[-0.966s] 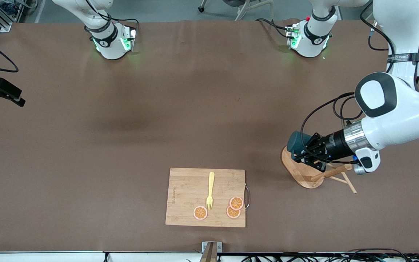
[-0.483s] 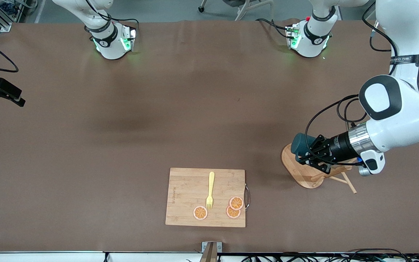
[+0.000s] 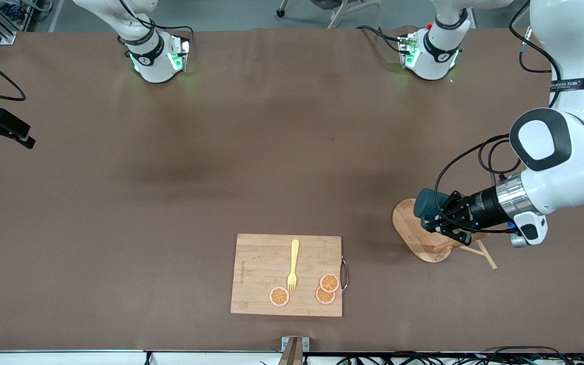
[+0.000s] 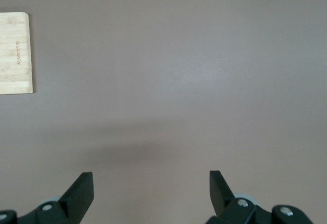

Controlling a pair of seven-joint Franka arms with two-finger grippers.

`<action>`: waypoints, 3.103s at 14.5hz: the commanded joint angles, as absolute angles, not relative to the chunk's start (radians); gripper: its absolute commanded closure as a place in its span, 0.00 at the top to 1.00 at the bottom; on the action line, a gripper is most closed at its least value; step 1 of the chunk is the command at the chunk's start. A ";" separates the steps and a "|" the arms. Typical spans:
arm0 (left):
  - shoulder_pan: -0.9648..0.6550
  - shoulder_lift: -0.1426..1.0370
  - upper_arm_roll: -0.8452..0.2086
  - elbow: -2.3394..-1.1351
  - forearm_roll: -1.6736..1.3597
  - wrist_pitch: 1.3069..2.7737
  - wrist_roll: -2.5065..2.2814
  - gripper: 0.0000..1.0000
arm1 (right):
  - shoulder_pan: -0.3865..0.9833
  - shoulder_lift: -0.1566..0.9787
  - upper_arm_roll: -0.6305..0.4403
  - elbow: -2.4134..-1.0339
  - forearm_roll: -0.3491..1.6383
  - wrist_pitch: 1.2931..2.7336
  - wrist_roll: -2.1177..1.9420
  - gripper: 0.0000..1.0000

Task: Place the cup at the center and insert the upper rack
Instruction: 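Slide the handle down the peg and open the left gripper, then withdraw the left gripper away from the hanging mug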

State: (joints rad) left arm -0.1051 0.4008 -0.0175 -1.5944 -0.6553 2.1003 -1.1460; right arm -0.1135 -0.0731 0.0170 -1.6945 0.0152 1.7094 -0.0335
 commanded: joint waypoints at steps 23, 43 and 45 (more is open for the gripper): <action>-0.051 0.454 -0.021 -1.575 -0.684 2.106 -0.980 0.60 | -0.123 -0.095 0.025 -1.707 0.005 1.717 -0.041 1.00; -0.034 0.318 -0.015 -1.482 -0.395 2.108 -0.988 1.00 | -0.124 -0.094 0.026 -1.709 0.006 1.727 -0.035 1.00; -0.035 0.282 -0.020 -1.483 -0.354 2.096 -0.992 1.00 | -0.127 -0.092 0.025 -1.709 0.006 1.729 -0.035 1.00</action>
